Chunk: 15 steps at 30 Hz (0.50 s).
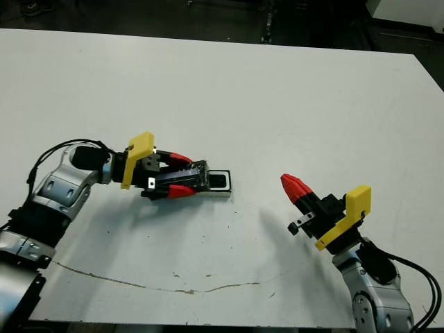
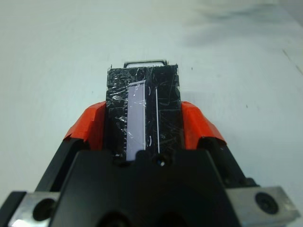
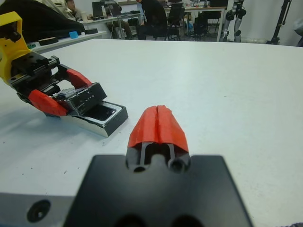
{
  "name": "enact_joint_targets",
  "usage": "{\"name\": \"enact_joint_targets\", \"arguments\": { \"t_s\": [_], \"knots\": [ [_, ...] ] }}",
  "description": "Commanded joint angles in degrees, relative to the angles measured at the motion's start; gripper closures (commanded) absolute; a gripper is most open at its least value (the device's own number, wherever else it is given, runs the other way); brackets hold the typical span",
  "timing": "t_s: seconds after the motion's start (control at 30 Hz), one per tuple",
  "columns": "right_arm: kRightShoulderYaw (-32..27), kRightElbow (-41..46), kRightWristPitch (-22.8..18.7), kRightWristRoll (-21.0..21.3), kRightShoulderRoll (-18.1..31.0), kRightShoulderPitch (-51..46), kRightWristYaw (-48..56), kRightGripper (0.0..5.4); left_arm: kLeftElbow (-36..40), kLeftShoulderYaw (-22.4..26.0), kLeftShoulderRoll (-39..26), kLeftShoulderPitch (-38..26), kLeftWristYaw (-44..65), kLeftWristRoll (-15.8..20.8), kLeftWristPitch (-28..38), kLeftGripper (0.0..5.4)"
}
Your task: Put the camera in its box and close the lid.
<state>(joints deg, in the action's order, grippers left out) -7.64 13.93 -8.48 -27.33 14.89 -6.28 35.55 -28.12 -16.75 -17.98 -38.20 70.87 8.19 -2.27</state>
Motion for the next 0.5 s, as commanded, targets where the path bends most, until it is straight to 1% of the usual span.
{"name": "enact_joint_targets", "arguments": {
  "t_s": [0.03, 0.07, 0.17, 0.3, 0.37, 0.5],
  "knots": [
    [-0.3, 0.2, 0.2, 0.4, 0.8, -0.7, -0.4, 5.40, -3.5, -2.6, 3.5, 1.6, 1.7, -0.7, 1.1, 2.24],
    [-0.2, 0.0, 1.0, 1.0, 0.9, -0.7, -0.3, 5.40, -4.3, -2.8, 3.9, 1.2, 1.7, -0.9, 1.4, 2.24],
    [-0.3, -0.5, 1.4, 0.7, 0.8, -0.5, 0.2, 5.40, -7.1, -3.4, 5.2, 0.0, 2.1, -1.6, 1.5, 2.24],
    [-0.7, -0.3, 0.0, -0.7, 1.0, -0.6, 0.4, 5.40, -11.0, -4.4, 6.8, -1.6, 2.4, -3.0, 5.1, 2.24],
    [-0.8, -0.3, 0.4, -0.4, 1.1, -0.7, 0.2, 5.40, -12.9, -4.6, 7.5, -2.2, 2.1, -3.4, 6.5, 2.24],
    [-1.0, -0.2, 0.3, -0.7, 1.0, -0.8, -0.1, 5.40, -16.8, -5.2, 9.3, -3.3, 1.3, -4.4, 6.6, 2.24]
  ]
}}
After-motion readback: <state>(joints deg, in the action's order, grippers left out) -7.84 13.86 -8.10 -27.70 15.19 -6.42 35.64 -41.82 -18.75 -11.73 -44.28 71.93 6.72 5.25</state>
